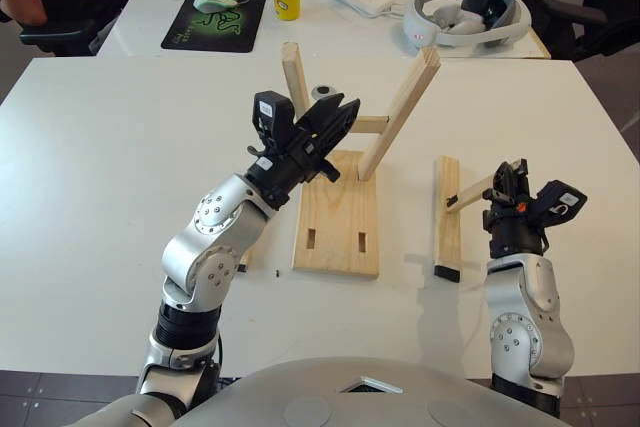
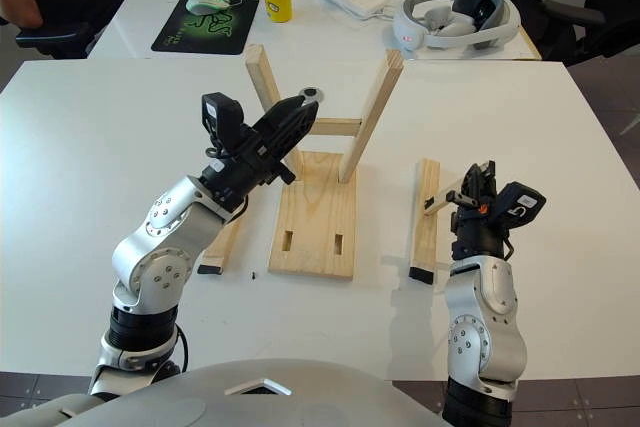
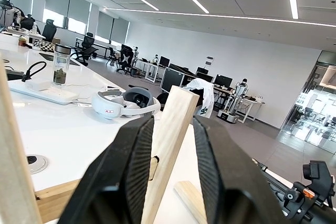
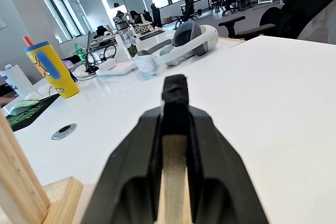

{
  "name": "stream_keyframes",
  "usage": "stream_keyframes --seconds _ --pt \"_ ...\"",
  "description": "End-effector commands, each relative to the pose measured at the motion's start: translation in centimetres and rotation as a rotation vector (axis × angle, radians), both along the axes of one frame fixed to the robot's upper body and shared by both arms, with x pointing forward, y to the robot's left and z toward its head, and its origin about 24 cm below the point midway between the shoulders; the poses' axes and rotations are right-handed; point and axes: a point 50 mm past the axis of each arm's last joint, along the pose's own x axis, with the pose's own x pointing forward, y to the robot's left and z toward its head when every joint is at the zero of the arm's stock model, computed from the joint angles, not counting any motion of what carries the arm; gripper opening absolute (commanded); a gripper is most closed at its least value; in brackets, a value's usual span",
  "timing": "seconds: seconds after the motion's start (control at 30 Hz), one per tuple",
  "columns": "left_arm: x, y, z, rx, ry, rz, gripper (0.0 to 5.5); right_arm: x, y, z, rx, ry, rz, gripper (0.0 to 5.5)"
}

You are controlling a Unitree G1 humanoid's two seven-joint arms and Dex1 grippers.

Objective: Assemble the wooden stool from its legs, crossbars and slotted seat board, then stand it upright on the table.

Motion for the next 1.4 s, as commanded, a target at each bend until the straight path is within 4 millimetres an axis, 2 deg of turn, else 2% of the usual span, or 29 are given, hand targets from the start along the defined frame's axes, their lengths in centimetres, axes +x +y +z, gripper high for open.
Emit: stream_keyframes --seconds 0.03,0.33,0.47,0.67,0.87,1.17,1.4 --pt "-0.1 -0.4 0.3 0.005 -0.008 -0.023 1.35 0.1 0.6 -0.5 -0.049 0.024 0.037 0.43" --pt "0.0 -0.4 0.7 0.031 -0.021 -0.051 1.35 -1.1 2.4 -2.3 -0.178 0.097 0.079 0.43" --pt "0.0 -0.5 0.8 0.032 -0.022 -0.055 1.35 -1.6 2.9 -3.9 -0.276 0.142 0.127 0.43" --pt "0.0 -0.6 0.9 0.04 -0.02 -0.078 1.35 -2.4 3.3 -5.1 -0.293 0.129 0.135 0.43" --pt "-0.1 -0.7 0.8 0.05 -0.013 -0.095 1.35 -3.6 2.7 -7.1 -0.262 0.161 0.115 0.43" --pt "-0.2 -0.6 0.7 0.046 -0.007 -0.076 1.35 -3.0 2.6 -7.0 -0.254 0.161 0.143 0.43" --pt "-0.2 -0.7 0.6 0.044 -0.011 -0.063 1.35 -2.3 2.5 -6.2 -0.283 0.12 0.168 0.43"
